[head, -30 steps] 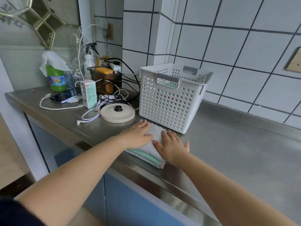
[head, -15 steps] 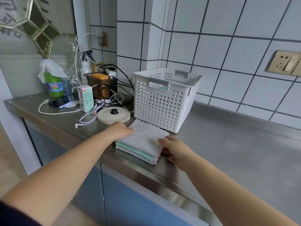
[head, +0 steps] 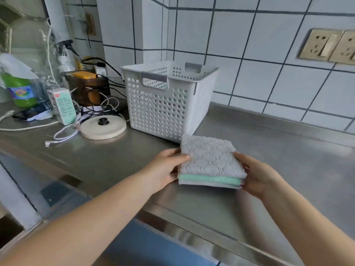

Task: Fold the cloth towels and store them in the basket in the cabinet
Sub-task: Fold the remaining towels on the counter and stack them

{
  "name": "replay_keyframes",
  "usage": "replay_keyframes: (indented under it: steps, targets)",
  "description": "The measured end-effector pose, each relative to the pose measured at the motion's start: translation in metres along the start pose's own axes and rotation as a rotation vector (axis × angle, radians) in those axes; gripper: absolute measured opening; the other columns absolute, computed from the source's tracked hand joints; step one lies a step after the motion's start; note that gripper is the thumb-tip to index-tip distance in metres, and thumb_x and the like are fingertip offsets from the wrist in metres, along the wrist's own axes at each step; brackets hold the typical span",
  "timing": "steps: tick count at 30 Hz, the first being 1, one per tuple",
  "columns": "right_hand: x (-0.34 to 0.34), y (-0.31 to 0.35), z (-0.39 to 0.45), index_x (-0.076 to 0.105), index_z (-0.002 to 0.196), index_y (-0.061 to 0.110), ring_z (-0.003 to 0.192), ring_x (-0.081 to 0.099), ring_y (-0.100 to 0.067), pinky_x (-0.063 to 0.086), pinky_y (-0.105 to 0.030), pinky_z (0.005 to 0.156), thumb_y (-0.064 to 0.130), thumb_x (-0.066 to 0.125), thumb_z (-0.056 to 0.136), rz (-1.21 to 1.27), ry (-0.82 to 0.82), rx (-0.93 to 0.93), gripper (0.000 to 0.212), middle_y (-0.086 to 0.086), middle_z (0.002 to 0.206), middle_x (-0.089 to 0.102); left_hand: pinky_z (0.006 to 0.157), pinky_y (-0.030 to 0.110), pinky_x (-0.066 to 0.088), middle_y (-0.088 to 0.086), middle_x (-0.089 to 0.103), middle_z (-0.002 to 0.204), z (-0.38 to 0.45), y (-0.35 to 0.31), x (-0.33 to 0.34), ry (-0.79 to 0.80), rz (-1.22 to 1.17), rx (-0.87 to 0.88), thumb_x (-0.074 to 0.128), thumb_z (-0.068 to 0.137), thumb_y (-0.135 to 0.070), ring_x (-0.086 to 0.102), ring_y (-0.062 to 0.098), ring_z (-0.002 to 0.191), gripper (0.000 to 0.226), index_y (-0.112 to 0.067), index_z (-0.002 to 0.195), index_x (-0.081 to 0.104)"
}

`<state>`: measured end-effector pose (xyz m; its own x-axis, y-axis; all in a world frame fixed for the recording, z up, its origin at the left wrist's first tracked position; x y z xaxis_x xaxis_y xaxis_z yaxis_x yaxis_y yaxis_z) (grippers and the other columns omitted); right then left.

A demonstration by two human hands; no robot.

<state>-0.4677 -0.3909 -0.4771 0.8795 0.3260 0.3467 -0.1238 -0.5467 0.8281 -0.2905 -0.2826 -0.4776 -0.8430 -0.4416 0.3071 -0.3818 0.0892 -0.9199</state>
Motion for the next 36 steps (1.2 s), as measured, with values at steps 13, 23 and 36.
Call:
replay_keyframes:
  steps: [13, 23, 36]
  targets:
    - [-0.1, 0.084, 0.065, 0.061, 0.115, 0.003, 0.094, 0.07, -0.026, 0.059, -0.034, 0.068, 0.012, 0.056, 0.09, 0.006, 0.045, -0.086, 0.027, -0.013, 0.106, 0.071, 0.088, 0.041, 0.054, 0.011, 0.067, 0.118, 0.114, 0.014, 0.12, 0.15, -0.052, -0.084, 0.057, 0.09, -0.004, 0.065, 0.024, 0.108, 0.036, -0.007, 0.126, 0.055]
    - [-0.077, 0.139, 0.014, 0.057, 0.09, 0.006, 0.083, 0.067, -0.03, 0.058, -0.032, 0.062, 0.008, 0.063, 0.084, -0.012, -0.093, -0.069, 0.008, -0.015, 0.097, 0.07, 0.087, 0.046, 0.054, 0.008, 0.07, 0.11, 0.052, -0.055, 0.135, -0.003, -0.083, -0.171, 0.062, 0.085, 0.0, 0.068, 0.024, 0.099, 0.038, -0.012, 0.121, 0.057]
    - [0.054, 0.255, -0.024, 0.056, 0.074, 0.015, 0.067, 0.062, -0.013, 0.047, -0.029, 0.068, 0.005, 0.061, 0.084, -0.113, 0.102, -0.224, 0.015, 0.001, 0.073, 0.066, 0.094, 0.05, 0.049, 0.002, 0.072, 0.104, 0.022, -0.219, 0.104, -0.088, 0.055, 0.023, 0.066, 0.083, -0.007, 0.067, 0.023, 0.101, 0.031, -0.019, 0.111, 0.062]
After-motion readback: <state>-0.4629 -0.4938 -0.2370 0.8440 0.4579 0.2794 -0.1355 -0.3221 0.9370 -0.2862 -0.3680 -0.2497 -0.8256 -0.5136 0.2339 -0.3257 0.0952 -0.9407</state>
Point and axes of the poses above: each hand's wrist, its own z-axis towards the middle knuckle, its own x-axis out of the palm, y = z × x, the point moved 7 cm from there along z, towards the middle knuckle
